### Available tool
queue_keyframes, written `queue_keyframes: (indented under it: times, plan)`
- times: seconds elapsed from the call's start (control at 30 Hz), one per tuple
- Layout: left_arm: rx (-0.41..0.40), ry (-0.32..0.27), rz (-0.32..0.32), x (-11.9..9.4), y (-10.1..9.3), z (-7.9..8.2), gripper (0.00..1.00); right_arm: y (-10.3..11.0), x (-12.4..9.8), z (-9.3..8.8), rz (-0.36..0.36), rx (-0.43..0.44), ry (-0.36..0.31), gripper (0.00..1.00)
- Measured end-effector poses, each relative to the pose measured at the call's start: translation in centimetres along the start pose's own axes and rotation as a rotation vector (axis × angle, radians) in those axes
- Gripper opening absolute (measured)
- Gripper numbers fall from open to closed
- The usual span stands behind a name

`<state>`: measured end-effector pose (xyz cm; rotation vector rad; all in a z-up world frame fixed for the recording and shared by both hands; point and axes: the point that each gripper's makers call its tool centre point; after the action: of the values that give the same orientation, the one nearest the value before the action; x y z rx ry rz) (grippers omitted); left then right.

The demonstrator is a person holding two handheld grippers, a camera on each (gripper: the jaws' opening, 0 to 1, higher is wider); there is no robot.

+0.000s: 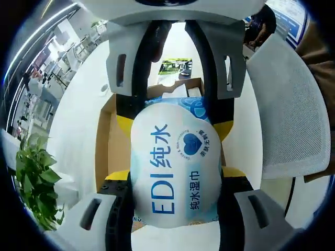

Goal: Operate the shoe box by opening the lid, removing the specified soft item, and placing it in the target area until the item is outside and the box remains undamaged.

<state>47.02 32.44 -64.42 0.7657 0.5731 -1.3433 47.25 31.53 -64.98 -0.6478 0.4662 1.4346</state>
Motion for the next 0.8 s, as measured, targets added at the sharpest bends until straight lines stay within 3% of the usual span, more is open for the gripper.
queue_keyframes:
  times: [0.33,0.8]
  plan:
    - [0.061,-0.011,-0.056,3.0,-1.0,3.8,0.64,0.7,-3.7,-2.9,-0.057,0.051,0.009,0.54]
    - [0.128,-0.031,-0.147,8.4,-2.7,8.5,0.64,2.6,-8.7,-8.5,-0.124,0.145,0.027,0.54]
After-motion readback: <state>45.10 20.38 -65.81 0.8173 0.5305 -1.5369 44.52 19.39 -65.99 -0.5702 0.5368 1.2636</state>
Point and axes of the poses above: the point that each gripper's makers call its tool centre point, and the gripper's own axes: x roughly forward along the fingers, y roughly to its left, z roughly out of its top, and after that the axes turned 15 degrees about -y, right-handed
